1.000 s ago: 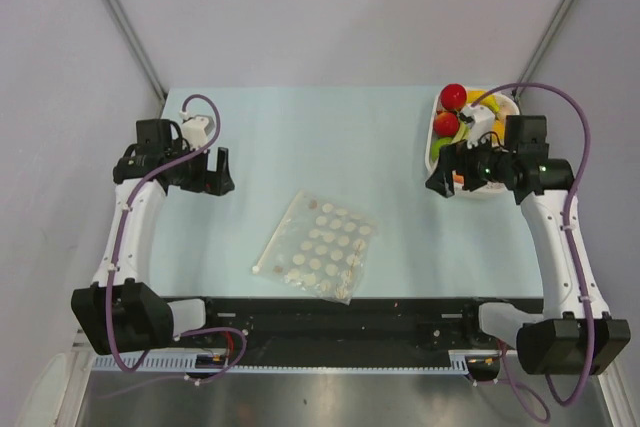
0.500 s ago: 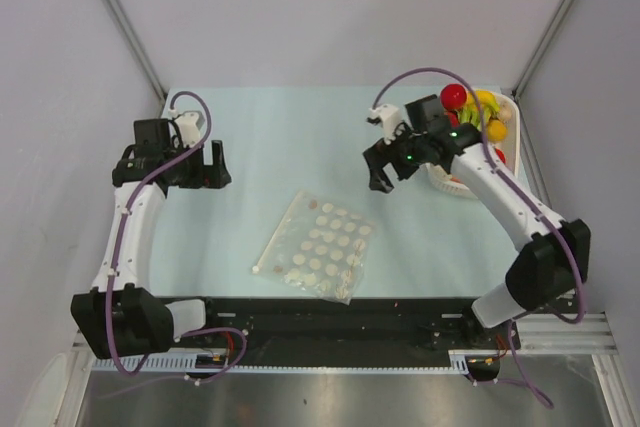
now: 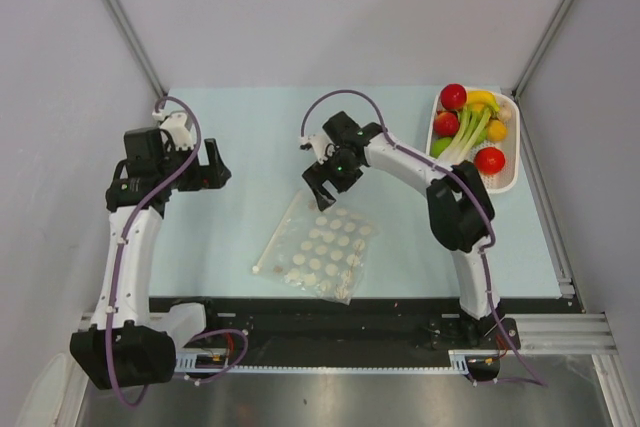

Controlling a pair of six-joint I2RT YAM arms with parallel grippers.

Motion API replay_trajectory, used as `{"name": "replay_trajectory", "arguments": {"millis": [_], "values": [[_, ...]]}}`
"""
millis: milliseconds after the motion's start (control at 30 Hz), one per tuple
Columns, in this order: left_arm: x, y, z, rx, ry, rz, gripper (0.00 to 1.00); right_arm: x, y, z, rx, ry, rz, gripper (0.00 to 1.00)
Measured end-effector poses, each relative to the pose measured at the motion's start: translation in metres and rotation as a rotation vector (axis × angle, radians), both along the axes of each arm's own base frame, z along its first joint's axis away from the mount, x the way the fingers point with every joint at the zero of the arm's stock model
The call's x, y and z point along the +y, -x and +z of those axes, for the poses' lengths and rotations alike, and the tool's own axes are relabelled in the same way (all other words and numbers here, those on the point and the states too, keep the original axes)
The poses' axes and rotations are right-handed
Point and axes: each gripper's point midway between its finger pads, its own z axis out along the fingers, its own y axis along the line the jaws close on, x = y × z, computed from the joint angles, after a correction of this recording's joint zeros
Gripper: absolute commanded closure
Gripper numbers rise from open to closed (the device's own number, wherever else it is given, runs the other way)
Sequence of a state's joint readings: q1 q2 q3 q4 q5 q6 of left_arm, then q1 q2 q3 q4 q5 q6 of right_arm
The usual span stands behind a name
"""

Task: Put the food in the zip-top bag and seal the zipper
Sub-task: Pick up the zipper food storage bag at the center of the board, then open the zipper of the food storage bag at the center of the board.

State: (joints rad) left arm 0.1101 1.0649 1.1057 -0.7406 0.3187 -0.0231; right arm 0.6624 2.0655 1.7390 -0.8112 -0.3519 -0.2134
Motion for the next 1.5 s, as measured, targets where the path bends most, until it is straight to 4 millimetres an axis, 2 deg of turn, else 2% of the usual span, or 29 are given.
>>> {"name": "replay_trajectory", "arguments": {"millis": [133,233,333,367,433,467,533,633,733,867,933,1000,1100,1167,1300,1400,1500], "values": [[0.000,-0.001,0.001,-0.006,0.004,0.003,0.00,0.003,0.001,-0.036,0.074,0.044,0.016,0.01],[-0.001,0.000,-0.001,-0.001,0.006,0.001,0.00,0.002,0.010,-0.054,0.134,0.059,0.040,0.08],[-0.002,0.001,-0.002,0.005,0.009,-0.004,0.00,0.008,0.013,-0.050,0.146,0.021,0.067,0.29],[-0.003,0.002,-0.004,0.008,0.012,-0.007,0.00,0.009,0.015,-0.052,0.155,0.010,0.077,0.43],[-0.005,0.003,-0.007,0.015,0.022,-0.018,0.00,0.010,0.020,-0.056,0.171,-0.011,0.097,0.61],[-0.006,0.004,-0.010,0.021,0.028,-0.024,0.00,0.010,0.023,-0.060,0.185,-0.029,0.106,0.78],[-0.010,0.006,-0.014,0.033,0.041,-0.039,0.00,0.008,0.030,-0.062,0.205,-0.065,0.126,1.00],[-0.016,0.007,-0.014,0.035,0.064,-0.065,0.00,-0.001,0.031,-0.056,0.241,-0.126,0.129,1.00],[-0.023,0.006,-0.009,0.013,0.093,-0.103,0.00,-0.009,0.014,-0.030,0.206,-0.228,0.118,1.00],[-0.039,0.007,0.003,-0.052,0.147,-0.183,0.00,-0.025,-0.001,0.047,-0.001,-0.424,0.157,1.00],[-0.048,0.009,0.016,-0.104,0.177,-0.233,0.00,-0.032,0.007,0.092,-0.149,-0.508,0.212,1.00],[-0.057,0.012,0.031,-0.158,0.208,-0.282,0.00,-0.033,0.025,0.138,-0.305,-0.587,0.308,1.00],[-0.070,0.017,0.056,-0.255,0.246,-0.359,0.01,-0.032,0.052,0.184,-0.481,-0.673,0.447,1.00],[-0.079,0.022,0.074,-0.328,0.264,-0.418,0.02,-0.033,0.067,0.194,-0.542,-0.708,0.512,1.00],[-0.094,0.041,0.094,-0.442,0.281,-0.544,0.07,-0.038,0.083,0.188,-0.604,-0.726,0.565,1.00],[-0.103,0.056,0.100,-0.473,0.298,-0.630,0.08,-0.041,0.091,0.184,-0.635,-0.723,0.590,1.00],[-0.111,0.069,0.098,-0.494,0.281,-0.707,0.08,-0.042,0.095,0.194,-0.682,-0.734,0.614,1.00]]}}
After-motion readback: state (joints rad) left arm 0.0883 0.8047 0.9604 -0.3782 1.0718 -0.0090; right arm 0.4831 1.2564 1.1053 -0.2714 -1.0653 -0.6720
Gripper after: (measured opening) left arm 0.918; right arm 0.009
